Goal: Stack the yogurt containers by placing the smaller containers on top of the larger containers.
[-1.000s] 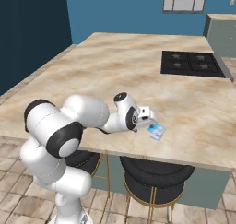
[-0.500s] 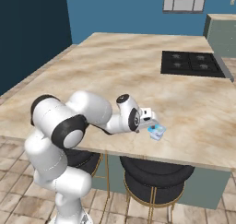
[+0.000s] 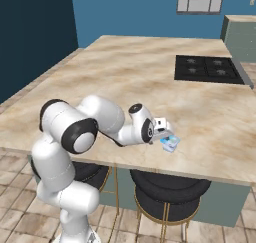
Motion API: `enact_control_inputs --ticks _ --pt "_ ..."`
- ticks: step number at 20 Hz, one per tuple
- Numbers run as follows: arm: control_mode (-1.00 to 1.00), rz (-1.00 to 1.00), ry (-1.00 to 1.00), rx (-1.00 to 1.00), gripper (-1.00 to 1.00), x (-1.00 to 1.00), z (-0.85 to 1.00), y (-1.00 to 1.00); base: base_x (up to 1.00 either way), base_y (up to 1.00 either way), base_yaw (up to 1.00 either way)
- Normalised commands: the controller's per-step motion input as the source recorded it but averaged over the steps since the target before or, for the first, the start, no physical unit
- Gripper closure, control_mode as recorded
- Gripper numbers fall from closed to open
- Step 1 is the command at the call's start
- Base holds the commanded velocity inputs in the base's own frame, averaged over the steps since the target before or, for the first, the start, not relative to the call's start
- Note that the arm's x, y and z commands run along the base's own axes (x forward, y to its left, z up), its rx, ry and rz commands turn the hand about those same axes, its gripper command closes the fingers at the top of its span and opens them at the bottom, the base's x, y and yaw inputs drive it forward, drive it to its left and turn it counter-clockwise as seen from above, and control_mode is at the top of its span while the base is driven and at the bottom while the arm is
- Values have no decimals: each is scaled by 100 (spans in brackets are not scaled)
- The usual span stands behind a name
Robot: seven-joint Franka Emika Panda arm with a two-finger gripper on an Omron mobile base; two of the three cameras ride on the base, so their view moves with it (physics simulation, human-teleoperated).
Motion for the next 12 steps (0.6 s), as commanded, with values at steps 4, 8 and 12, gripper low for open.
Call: enact_control_inputs --ticks 4,8,12 --pt "-100 0 0 0 -100 17 -9 -7 0 0 0" --pt "-100 0 0 0 -100 16 -8 -9 0 0 0" --pt "-100 0 0 0 -100 14 -8 -9 0 0 0"
